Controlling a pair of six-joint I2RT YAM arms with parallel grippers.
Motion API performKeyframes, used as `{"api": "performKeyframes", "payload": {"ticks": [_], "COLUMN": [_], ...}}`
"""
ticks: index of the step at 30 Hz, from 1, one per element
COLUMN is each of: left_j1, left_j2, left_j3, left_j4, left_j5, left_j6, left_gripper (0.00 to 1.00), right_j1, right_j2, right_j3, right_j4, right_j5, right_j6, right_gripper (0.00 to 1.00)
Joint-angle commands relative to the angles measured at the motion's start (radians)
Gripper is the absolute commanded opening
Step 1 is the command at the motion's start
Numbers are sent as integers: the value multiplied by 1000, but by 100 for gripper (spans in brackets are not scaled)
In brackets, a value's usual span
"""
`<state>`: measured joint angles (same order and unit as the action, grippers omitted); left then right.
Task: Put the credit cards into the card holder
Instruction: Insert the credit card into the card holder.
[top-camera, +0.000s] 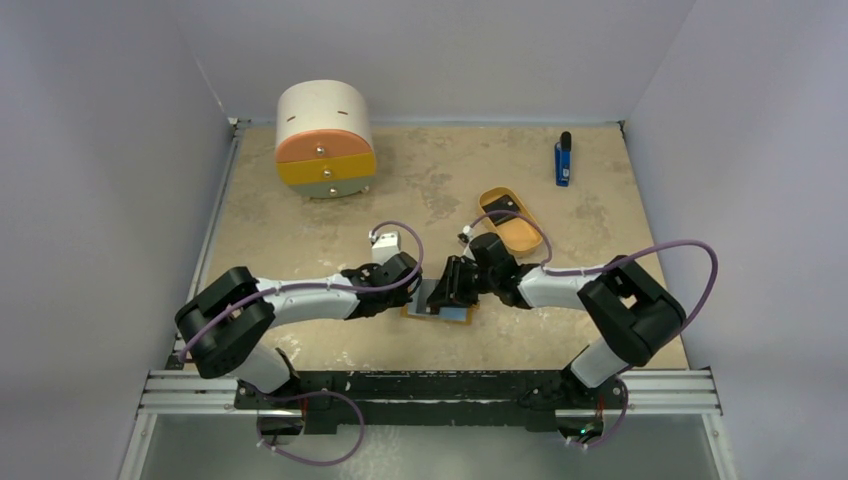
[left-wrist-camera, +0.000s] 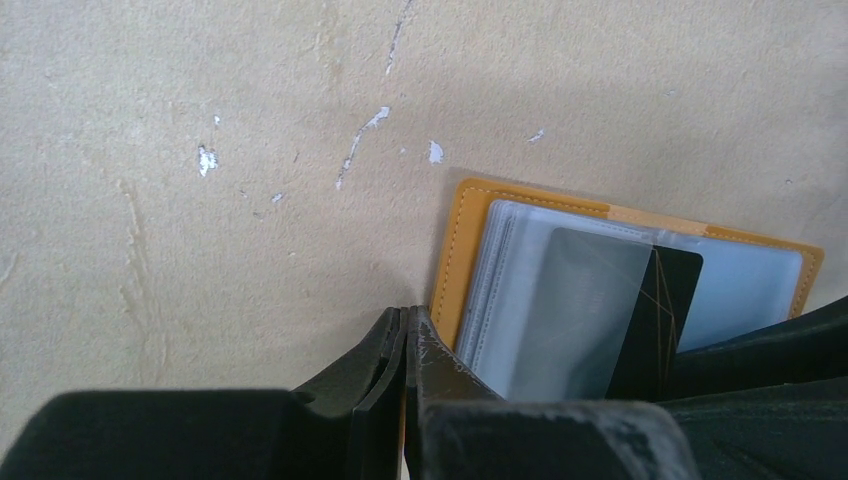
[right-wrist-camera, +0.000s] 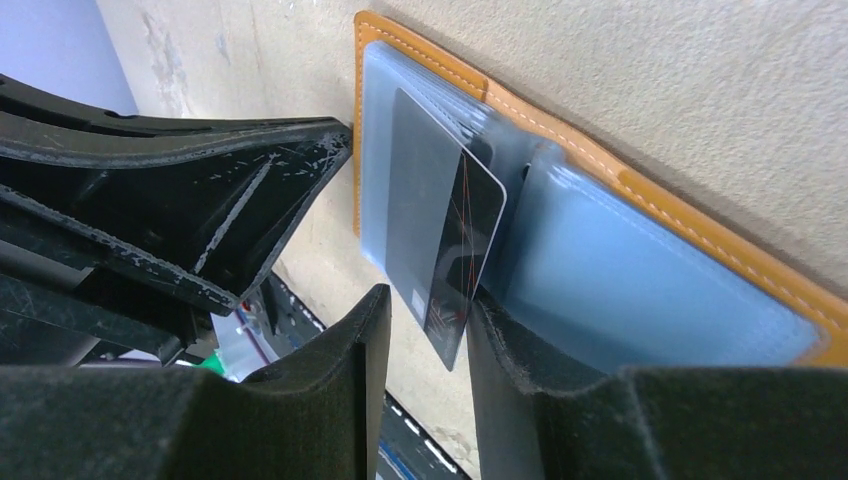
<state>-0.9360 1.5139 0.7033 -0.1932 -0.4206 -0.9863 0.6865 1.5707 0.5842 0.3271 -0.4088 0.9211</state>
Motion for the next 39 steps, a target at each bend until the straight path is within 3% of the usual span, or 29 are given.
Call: {"api": "performKeyframes", "payload": {"ticks": [1, 9, 21, 39], "left_j1": [2, 1, -2, -2], "left_j2": [-7, -10, -29, -72], "left_j3": [-31, -37, -64, -60], "left_j4": [25, 39, 79, 28], "left_j5": [68, 81, 115, 69], "left_j6": [-26, -27, -51, -46], "left_gripper": [0, 0, 0, 0], "right_j1": [20, 40, 65, 67], "right_j2": [14, 51, 74, -39], "right_j3": [54, 95, 181, 183], "right_j4": [-2, -19, -153, -284], "right_j5": [8, 13, 84, 242], "right_j6": [-20, -33, -76, -53], "right_gripper": [37, 38, 48, 54]}}
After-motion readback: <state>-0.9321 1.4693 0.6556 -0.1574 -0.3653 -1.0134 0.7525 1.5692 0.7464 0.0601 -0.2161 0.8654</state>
